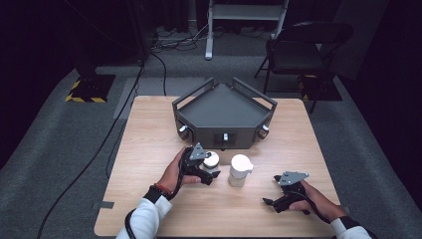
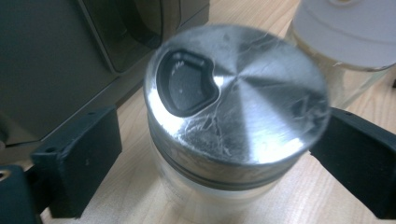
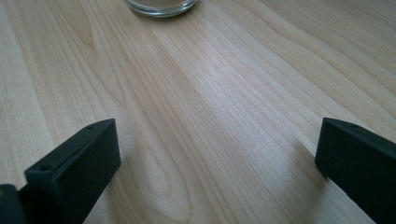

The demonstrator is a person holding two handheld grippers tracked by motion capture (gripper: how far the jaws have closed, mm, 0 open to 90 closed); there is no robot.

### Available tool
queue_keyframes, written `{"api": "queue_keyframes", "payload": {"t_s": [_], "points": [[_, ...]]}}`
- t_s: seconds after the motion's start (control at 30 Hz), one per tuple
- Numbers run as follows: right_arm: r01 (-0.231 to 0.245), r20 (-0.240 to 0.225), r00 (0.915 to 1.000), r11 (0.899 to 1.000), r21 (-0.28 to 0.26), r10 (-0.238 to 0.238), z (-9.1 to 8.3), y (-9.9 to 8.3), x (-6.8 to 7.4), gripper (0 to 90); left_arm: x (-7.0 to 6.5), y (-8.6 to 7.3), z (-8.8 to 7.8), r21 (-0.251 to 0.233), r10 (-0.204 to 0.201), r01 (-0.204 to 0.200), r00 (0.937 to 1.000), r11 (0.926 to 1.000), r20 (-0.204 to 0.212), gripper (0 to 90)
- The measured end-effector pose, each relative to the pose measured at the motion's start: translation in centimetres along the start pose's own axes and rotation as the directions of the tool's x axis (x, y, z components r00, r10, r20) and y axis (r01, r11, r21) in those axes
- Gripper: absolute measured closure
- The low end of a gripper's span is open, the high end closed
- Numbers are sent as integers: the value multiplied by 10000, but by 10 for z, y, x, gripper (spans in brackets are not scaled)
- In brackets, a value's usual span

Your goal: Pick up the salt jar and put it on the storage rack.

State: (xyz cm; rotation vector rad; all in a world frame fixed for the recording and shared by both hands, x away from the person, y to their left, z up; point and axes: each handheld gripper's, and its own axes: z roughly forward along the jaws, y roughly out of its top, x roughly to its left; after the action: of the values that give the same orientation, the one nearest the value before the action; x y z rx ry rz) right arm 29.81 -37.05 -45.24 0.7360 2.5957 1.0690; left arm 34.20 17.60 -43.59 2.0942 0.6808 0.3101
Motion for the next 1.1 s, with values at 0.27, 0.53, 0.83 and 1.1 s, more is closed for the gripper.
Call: {"api": "queue_keyframes", "payload": {"t_s": [0.27, 0.53, 0.83, 1.1], "points": [[7, -4, 10000, 10000, -1, -7, 0, 0, 0, 0, 5, -15, 5, -636, -376, 385, 9992, 9972, 152, 213], [28, -22, 10000, 10000, -5, -28, 0, 0, -1, 0, 6, -16, 7, -711, -467, 490, 9983, 9963, 345, 289], [30, -22, 10000, 10000, -5, -30, 0, 0, -1, 0, 3, -13, 5, -725, -612, 624, 9980, 9954, 184, 297], [29, -22, 10000, 10000, -5, -29, 0, 0, -1, 0, -1, -10, 2, -831, -612, 618, 9981, 9946, 92, 300]]}}
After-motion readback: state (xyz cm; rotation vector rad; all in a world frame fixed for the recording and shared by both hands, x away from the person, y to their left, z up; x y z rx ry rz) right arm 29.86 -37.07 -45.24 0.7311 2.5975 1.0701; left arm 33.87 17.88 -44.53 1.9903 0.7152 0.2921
